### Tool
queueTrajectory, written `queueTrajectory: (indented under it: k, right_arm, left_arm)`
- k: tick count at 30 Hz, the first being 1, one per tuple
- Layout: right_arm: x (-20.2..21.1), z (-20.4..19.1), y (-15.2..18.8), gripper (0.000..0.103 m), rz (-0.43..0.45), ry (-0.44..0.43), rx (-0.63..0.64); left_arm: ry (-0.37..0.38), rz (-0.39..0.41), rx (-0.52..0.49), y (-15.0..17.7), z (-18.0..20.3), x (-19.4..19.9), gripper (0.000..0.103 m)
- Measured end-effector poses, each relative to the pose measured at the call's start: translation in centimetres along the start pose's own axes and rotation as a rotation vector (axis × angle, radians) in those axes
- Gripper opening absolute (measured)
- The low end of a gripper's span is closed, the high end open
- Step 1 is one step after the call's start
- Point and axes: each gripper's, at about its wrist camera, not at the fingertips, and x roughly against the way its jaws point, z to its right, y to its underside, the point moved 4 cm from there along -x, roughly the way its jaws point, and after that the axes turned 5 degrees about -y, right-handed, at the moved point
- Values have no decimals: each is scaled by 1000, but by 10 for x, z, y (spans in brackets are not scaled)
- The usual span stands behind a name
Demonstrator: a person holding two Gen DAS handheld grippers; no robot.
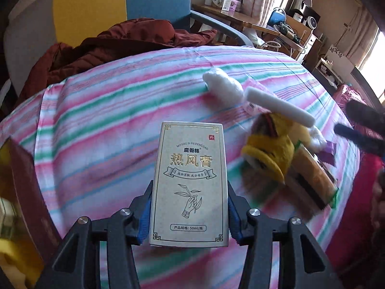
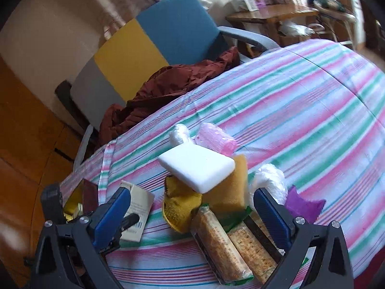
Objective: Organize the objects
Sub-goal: 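Grasp the white box with the left gripper while the right gripper grasps the white block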
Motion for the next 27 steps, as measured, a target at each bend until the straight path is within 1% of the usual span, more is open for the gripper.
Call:
queueTrajectory:
  k: [3, 5, 6, 8, 10, 13, 15, 17, 18, 19, 20, 21, 23, 27]
  right_arm:
    - [-9, -9, -13, 103, -42, 7, 121]
    - [-22, -10, -24, 103, -105, -37, 167]
    - [-30, -9, -29, 103, -140, -65, 179]
    - [-43, -6, -38, 103, -187, -80, 195]
    - [-60, -3, -44, 103, -262, -113, 214]
    - [-84, 0, -49, 103, -364, -124, 246]
    - [-96, 2, -48, 103, -408, -109, 264]
    - [-105, 3, -45, 103, -446, -122, 265]
    - [-109, 2, -44, 99, -462, -120, 271]
    - [-111, 1, -41, 87, -477, -128, 278]
    - [-112, -2, -38, 79, -488, -131, 292]
    - [-111, -5, -35, 68, -486, -108, 320]
    - [-108, -9, -33, 66, -471, -99, 336]
    - [-88, -23, -30, 64, -423, -129, 342]
  left_arm:
    - [3, 6, 2, 15, 1, 8, 52]
    - [11, 8, 13, 22, 0, 13, 52]
    - [15, 10, 20, 25, -1, 15, 52]
    - [21, 12, 32, 28, -2, 17, 52]
    - [27, 14, 38, 29, -3, 18, 52]
    - [35, 15, 51, 30, -5, 17, 52]
    - [43, 14, 61, 29, -5, 17, 52]
    - [48, 12, 65, 29, -5, 16, 52]
    - [48, 14, 65, 29, -4, 15, 53]
    - [46, 16, 64, 30, -4, 15, 53]
    - [44, 18, 62, 31, -4, 15, 53]
    - [42, 21, 60, 32, -4, 16, 53]
    - [41, 26, 60, 33, -3, 16, 53]
    - [38, 31, 64, 36, -4, 19, 53]
